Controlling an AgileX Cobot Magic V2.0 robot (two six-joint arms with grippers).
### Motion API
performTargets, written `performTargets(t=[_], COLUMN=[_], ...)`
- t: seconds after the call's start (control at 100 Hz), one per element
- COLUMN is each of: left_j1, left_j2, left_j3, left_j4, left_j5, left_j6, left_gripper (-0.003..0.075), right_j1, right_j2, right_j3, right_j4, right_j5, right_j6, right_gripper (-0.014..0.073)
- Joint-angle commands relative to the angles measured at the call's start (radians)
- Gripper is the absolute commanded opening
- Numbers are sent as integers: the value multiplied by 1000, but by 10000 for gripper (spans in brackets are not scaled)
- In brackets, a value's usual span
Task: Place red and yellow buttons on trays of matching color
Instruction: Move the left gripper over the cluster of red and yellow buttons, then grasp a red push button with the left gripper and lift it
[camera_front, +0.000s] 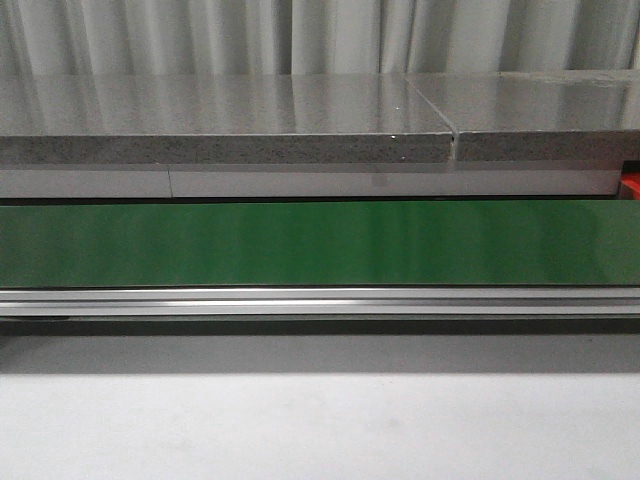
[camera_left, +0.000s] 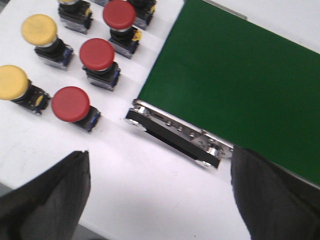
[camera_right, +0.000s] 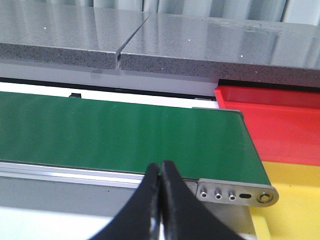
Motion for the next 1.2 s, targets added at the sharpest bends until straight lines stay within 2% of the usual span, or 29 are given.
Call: performTargets(t=[0.0, 0.18, 0.37, 0.72, 1.19], left_j1=[54, 185, 252, 320, 321], left_j2=[8, 72, 185, 376, 550], left_j3=[-32, -24, -23, -23, -23], left_j4=[18, 11, 9, 7, 9], left_j5=[-67, -122, -157, -244, -320], left_j6=[-17, -17, -17, -17, -17], left_gripper=[572, 572, 568, 568, 568], right_j1=[-2, -2, -2, -2, -2], right_j2=[-15, -15, -15, -15, -15], right_j3=[-10, -10, -10, -10, -10], right_j4=[-12, -12, -12, -12, -12], right_j5=[-82, -82, -82, -82, -82], right_j6=[-3, -3, -3, -3, -3], right_gripper=[-67, -67, -67, -67, -67])
